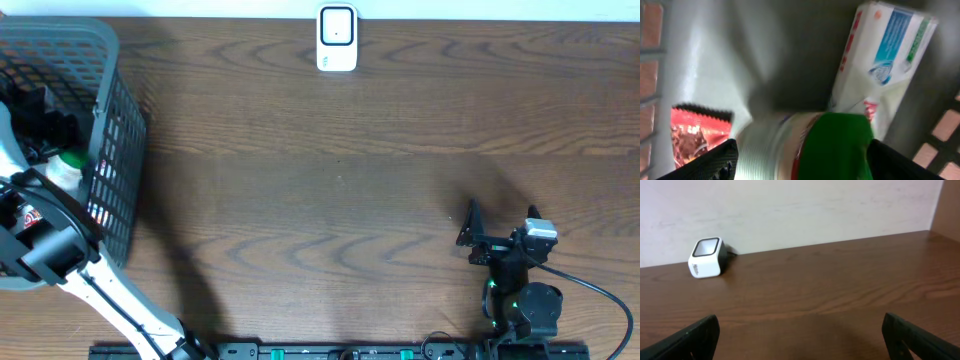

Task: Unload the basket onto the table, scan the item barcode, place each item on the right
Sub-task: 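Reach the left gripper into the basket toward the green-lidded jar, then grasp the green-lidded jar with the left gripper and lift it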

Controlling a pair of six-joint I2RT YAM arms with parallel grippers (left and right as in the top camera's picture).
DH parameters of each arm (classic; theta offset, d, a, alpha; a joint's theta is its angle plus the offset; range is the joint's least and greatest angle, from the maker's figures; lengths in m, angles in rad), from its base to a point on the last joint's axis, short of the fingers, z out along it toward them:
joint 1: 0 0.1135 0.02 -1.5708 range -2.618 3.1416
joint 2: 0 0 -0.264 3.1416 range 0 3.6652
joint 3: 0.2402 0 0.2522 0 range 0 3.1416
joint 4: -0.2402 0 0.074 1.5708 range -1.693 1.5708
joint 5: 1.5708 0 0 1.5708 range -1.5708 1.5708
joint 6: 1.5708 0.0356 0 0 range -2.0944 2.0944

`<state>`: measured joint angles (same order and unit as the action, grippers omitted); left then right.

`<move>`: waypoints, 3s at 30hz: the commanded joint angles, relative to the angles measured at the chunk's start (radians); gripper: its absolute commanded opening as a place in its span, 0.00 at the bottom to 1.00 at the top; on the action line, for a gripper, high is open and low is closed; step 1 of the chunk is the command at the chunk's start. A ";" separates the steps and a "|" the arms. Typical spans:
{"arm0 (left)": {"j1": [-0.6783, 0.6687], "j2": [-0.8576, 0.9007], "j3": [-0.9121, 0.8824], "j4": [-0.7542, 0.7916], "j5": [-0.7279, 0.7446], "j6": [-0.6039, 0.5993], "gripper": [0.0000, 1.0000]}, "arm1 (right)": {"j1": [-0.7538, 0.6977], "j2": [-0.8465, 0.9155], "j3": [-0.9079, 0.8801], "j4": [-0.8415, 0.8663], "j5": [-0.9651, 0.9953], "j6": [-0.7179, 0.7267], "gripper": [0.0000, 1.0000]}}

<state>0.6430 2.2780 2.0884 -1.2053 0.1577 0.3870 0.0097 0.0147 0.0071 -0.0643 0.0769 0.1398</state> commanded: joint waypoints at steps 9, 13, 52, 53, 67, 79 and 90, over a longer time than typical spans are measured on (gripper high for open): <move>0.007 0.047 0.003 -0.027 -0.099 -0.030 0.83 | 0.003 -0.007 -0.002 -0.004 -0.003 -0.014 0.99; 0.007 0.047 0.003 -0.037 -0.099 -0.043 0.83 | 0.003 -0.007 -0.002 -0.004 -0.003 -0.014 0.99; 0.013 0.047 -0.030 -0.114 -0.115 0.084 0.64 | 0.003 -0.007 -0.002 -0.004 -0.003 -0.014 0.99; 0.013 0.047 -0.027 -0.105 -0.115 0.067 0.64 | 0.003 -0.007 -0.002 -0.004 -0.003 -0.014 0.99; 0.013 -0.011 -0.008 -0.111 -0.118 0.041 0.82 | 0.003 -0.007 -0.002 -0.004 -0.003 -0.014 0.99; 0.013 -0.013 -0.010 -0.233 -0.080 0.041 0.89 | 0.003 -0.007 -0.002 -0.004 -0.003 -0.014 0.99; 0.017 -0.013 -0.131 -0.151 -0.100 0.122 0.89 | 0.003 -0.007 -0.002 -0.004 -0.003 -0.014 0.99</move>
<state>0.6540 2.2925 1.9980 -1.3678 0.0643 0.4698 0.0097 0.0147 0.0071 -0.0639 0.0769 0.1398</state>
